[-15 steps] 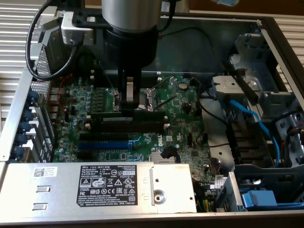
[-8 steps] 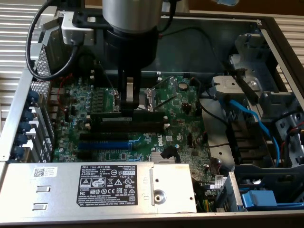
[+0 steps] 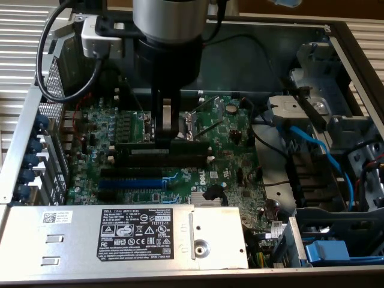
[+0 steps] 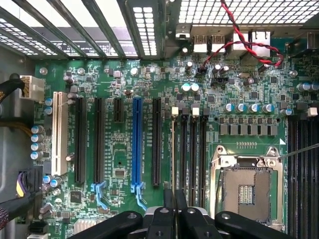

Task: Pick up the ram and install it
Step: 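Insert the ram into the slot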

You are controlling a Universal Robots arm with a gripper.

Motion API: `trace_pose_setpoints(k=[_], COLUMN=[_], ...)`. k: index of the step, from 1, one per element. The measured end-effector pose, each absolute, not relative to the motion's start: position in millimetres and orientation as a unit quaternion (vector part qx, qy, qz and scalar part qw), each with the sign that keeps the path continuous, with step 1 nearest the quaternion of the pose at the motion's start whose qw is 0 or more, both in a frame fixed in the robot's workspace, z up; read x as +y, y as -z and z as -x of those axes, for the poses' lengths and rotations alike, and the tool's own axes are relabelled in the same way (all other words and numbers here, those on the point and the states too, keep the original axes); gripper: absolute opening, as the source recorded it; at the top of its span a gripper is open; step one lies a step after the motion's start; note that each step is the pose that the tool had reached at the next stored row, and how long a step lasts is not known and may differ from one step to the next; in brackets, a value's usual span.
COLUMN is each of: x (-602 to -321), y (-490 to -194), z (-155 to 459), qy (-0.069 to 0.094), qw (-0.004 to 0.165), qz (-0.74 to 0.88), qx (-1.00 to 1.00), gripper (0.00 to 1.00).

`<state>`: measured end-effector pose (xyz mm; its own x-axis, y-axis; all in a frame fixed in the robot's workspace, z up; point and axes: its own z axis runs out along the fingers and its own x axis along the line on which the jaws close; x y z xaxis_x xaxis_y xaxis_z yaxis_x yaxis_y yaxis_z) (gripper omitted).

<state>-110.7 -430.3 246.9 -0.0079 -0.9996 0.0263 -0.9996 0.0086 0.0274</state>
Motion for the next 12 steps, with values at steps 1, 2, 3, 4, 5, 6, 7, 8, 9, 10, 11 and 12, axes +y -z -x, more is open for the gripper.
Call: trace_pose_setpoints(k=[1, 2, 3, 4, 5, 6, 7, 8, 9, 10, 11, 12], x=[-430.3, -430.3, -430.2, -430.1, -430.2, -430.1, -430.1, -430.1, -430.1, -430.1, -430.0, -430.0], y=[-246.5, -246.4, -246.2, -246.1, -246.0, -245.9, -245.5, -245.4, -245.3, -245.2, -245.1, -245.1], z=[110.7, 110.7, 110.7, 110.7, 110.8, 110.8, 110.8, 110.8, 110.8, 110.8, 110.7, 110.8], qy=[0.0, 0.0, 0.0, 0.001, 0.001, 0.001, 0.001, 0.001, 0.001, 0.002, 0.003, 0.003], qw=[0.019, 0.019, 0.019, 0.019, 0.019, 0.019, 0.019, 0.019, 0.019, 0.019, 0.019, 0.019], qz=[-0.704, -0.704, -0.704, -0.704, -0.704, -0.704, -0.704, -0.704, -0.704, -0.704, -0.704, -0.704], qx=[-0.71, -0.71, -0.71, -0.71, -0.71, -0.71, -0.71, -0.71, -0.71, -0.71, -0.71, -0.71], gripper=[0.12, 0.12, 0.12, 0.12, 0.12, 0.12, 0.12, 0.12, 0.12, 0.12, 0.12, 0.12])
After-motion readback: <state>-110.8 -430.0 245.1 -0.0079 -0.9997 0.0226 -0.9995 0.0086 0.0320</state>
